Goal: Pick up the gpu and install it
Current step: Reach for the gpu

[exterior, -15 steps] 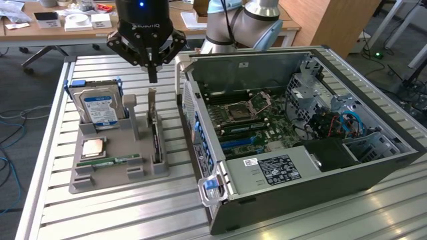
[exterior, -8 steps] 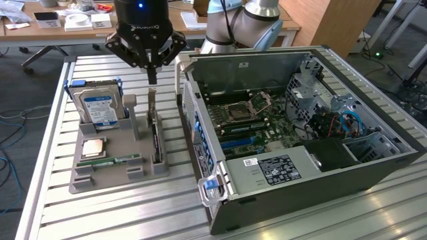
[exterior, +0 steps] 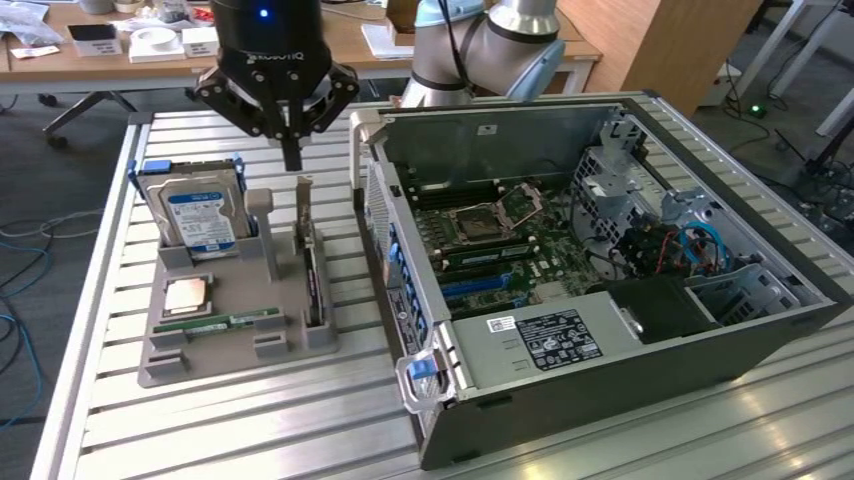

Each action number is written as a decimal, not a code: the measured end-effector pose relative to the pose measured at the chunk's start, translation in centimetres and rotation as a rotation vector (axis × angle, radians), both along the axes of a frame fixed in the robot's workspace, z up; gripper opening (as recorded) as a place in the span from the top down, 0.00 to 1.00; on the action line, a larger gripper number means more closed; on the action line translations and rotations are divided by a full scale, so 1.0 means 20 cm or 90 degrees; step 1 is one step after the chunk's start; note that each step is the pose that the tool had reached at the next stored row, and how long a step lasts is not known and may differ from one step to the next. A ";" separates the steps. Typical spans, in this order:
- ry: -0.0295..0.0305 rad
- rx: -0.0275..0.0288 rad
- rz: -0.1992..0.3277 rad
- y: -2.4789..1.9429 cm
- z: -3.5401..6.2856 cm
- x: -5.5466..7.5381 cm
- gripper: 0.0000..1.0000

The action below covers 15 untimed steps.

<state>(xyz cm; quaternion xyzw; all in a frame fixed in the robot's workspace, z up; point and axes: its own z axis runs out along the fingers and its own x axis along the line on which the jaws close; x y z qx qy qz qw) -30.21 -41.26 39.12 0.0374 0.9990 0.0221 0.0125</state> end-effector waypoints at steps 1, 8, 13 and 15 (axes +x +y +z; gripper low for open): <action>-0.0001 0.0000 0.000 0.000 -0.003 0.00 0.89; 0.0001 -0.0001 0.000 0.000 -0.017 -0.02 0.89; -0.0001 0.0001 0.000 -0.003 -0.019 -0.02 0.89; 0.0000 0.0000 0.000 -0.004 -0.018 -0.02 0.89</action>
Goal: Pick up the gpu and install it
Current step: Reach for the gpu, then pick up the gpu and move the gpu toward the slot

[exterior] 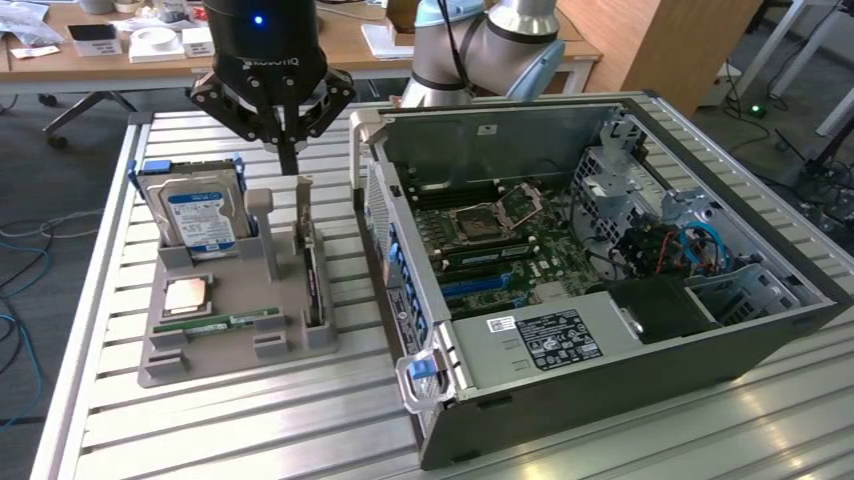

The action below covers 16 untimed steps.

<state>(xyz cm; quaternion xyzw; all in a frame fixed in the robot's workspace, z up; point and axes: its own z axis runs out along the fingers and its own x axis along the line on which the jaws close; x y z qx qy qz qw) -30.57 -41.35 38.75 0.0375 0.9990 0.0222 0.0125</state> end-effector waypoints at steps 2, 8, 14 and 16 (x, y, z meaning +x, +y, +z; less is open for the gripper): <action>0.0001 -0.0001 0.000 -0.001 0.000 0.00 0.89; 0.0001 -0.0001 0.000 0.000 0.000 0.00 0.89; 0.0000 -0.0001 0.000 -0.001 0.000 0.00 0.89; 0.0000 -0.0001 0.000 -0.001 0.000 0.00 0.83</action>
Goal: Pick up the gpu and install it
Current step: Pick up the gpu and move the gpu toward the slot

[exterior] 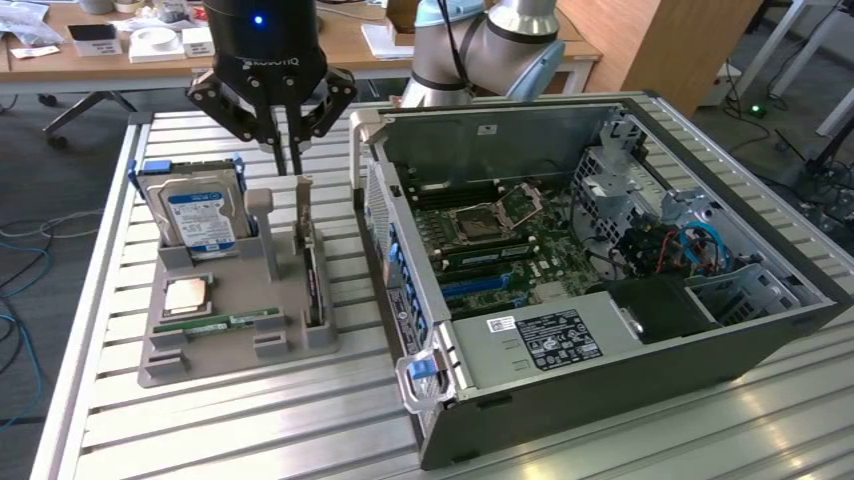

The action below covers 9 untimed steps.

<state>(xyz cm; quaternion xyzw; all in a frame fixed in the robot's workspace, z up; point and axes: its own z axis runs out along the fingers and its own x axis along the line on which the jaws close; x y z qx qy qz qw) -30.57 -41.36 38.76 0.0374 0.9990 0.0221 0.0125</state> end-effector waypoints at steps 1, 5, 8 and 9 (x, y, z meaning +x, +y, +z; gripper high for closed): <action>0.0000 0.0000 0.000 0.000 0.000 0.00 0.77; 0.0000 0.0000 0.000 0.000 0.000 0.00 0.64; 0.0000 0.0000 0.000 0.000 0.000 0.00 0.64; 0.0000 0.0000 0.000 0.000 0.000 0.00 0.64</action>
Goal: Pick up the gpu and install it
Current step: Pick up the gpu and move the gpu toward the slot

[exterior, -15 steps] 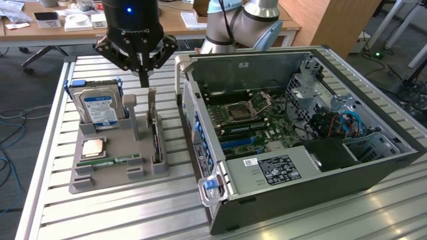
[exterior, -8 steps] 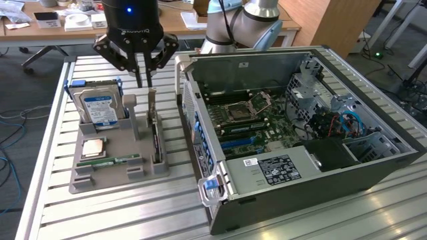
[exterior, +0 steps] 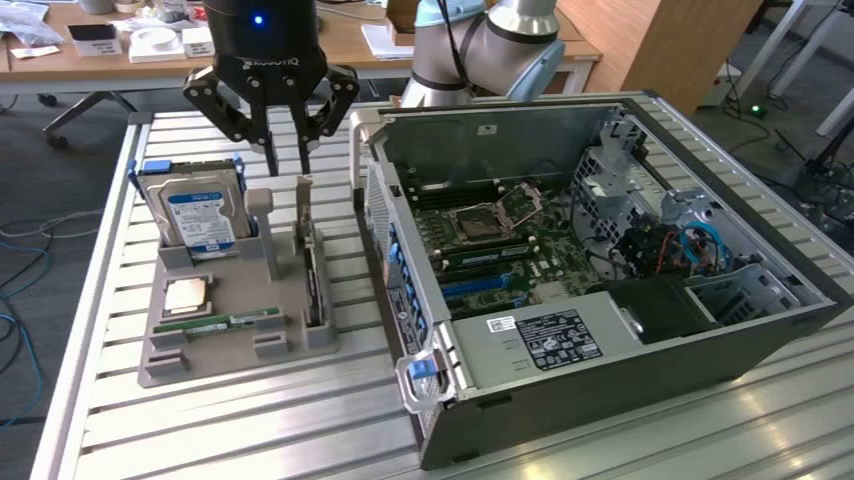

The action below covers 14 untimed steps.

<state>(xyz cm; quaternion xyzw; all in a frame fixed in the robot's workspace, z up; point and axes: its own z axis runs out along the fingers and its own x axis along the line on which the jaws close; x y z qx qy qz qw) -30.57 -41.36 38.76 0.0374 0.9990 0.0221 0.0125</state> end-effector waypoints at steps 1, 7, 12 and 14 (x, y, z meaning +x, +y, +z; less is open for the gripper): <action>0.0000 0.0000 0.000 0.000 0.000 0.00 0.64; 0.0000 0.0000 0.000 0.000 0.000 0.00 0.64; -0.0001 0.0005 0.000 0.000 -0.003 0.00 0.57; 0.0000 0.0007 0.000 0.000 -0.015 0.00 0.57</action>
